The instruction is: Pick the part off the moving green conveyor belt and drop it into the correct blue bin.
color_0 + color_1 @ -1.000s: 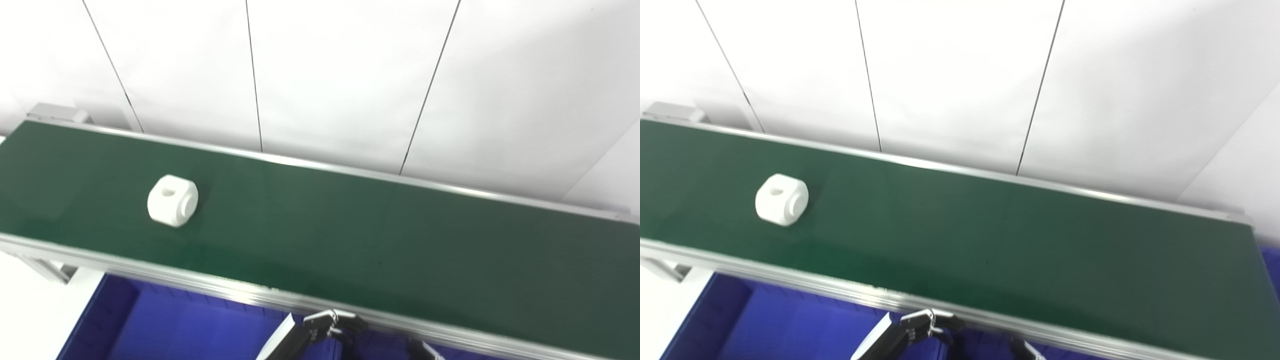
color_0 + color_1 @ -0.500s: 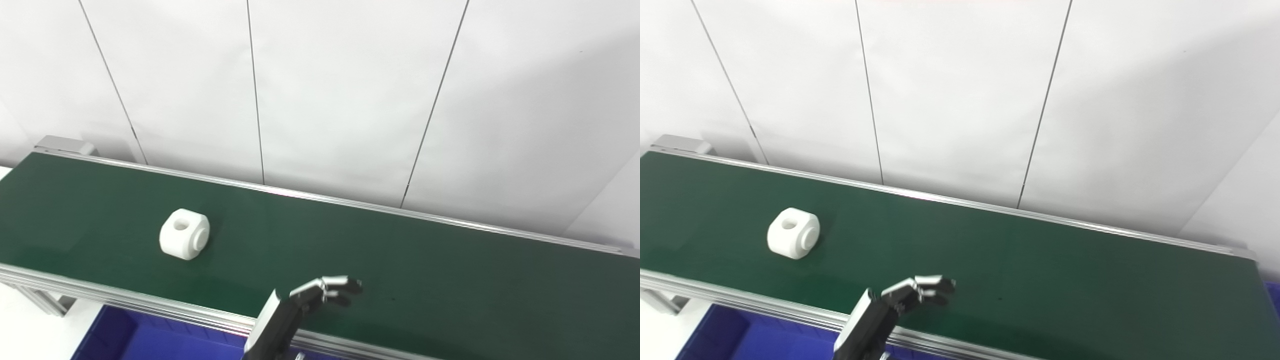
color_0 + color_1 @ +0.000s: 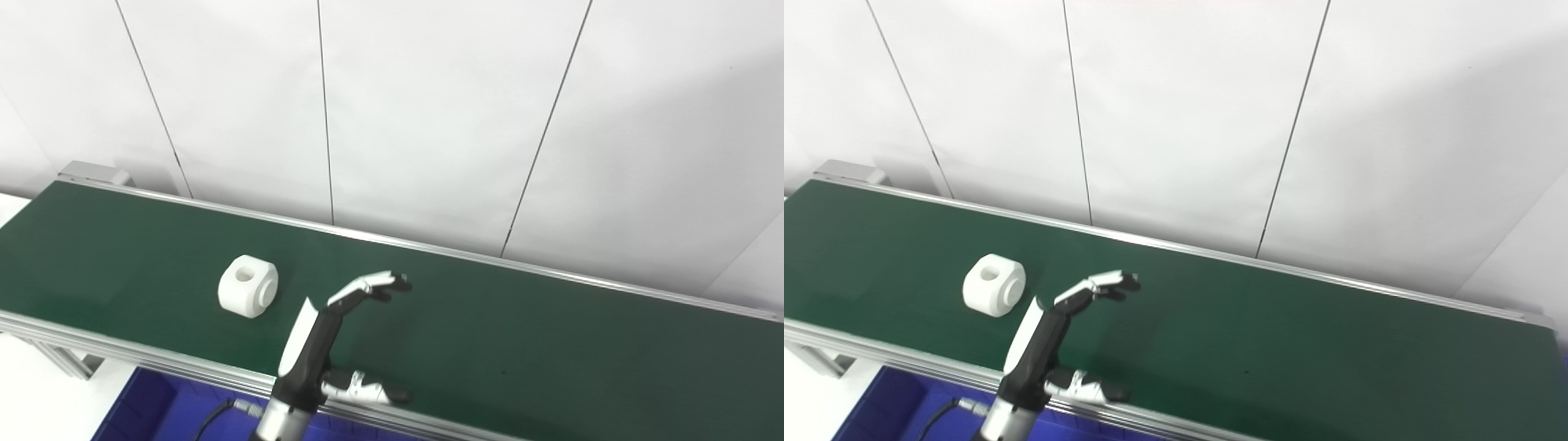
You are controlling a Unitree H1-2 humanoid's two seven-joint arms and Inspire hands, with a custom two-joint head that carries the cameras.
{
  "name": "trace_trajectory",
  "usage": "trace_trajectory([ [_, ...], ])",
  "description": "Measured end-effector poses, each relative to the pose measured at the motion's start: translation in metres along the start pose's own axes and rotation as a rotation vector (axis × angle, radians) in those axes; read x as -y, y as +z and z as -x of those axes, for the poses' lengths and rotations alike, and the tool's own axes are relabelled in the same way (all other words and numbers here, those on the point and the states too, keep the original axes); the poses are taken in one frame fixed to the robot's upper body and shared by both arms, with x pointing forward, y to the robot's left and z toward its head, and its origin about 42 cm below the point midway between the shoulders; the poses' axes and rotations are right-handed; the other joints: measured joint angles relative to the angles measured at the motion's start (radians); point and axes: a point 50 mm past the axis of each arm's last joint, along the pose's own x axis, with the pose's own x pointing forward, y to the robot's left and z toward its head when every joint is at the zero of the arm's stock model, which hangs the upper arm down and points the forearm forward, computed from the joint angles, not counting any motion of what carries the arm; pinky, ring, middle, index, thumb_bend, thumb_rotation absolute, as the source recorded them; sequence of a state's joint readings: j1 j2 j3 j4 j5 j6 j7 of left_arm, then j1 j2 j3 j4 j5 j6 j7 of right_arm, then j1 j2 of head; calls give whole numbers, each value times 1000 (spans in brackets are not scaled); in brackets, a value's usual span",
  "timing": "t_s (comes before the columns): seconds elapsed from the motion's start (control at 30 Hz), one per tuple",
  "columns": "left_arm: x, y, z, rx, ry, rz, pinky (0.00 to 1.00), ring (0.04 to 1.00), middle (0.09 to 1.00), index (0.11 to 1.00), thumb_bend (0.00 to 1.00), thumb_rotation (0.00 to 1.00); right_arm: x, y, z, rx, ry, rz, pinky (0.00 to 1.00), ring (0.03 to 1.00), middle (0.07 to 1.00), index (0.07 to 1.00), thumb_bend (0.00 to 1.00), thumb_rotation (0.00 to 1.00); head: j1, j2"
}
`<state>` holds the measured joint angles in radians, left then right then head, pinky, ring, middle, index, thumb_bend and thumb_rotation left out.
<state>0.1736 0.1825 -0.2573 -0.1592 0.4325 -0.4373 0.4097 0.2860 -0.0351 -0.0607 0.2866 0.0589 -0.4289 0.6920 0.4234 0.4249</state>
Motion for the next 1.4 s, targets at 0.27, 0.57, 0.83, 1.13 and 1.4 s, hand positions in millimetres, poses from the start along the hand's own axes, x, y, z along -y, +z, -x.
trace_trajectory([
  [0.27, -9, -21, -5, -9, 122, -236, 833, 828, 816, 764, 933, 582, -1, 0, 0, -4, -5, 6, 956, 937, 904, 863, 927, 922, 0, 0],
  [0.57, -18, -49, -17, -81, 191, -481, 830, 839, 843, 786, 921, 566, -3, -1, 0, -8, -11, 6, 958, 937, 905, 862, 919, 911, -2, 2],
  [0.83, -22, -72, -15, -184, 277, -553, 818, 832, 843, 802, 901, 523, -3, -1, 0, -7, -11, 4, 961, 935, 906, 862, 927, 902, -5, 3],
  [1.13, -23, -90, -19, -247, 330, -604, 811, 825, 841, 807, 891, 514, -2, 0, 0, -9, -1, 11, 965, 939, 909, 867, 918, 907, -6, 2],
  [1.4, -19, -96, -21, -296, 332, -617, 795, 819, 835, 791, 910, 467, -2, 0, 0, -9, -2, 11, 955, 931, 903, 864, 915, 906, -9, 6],
])
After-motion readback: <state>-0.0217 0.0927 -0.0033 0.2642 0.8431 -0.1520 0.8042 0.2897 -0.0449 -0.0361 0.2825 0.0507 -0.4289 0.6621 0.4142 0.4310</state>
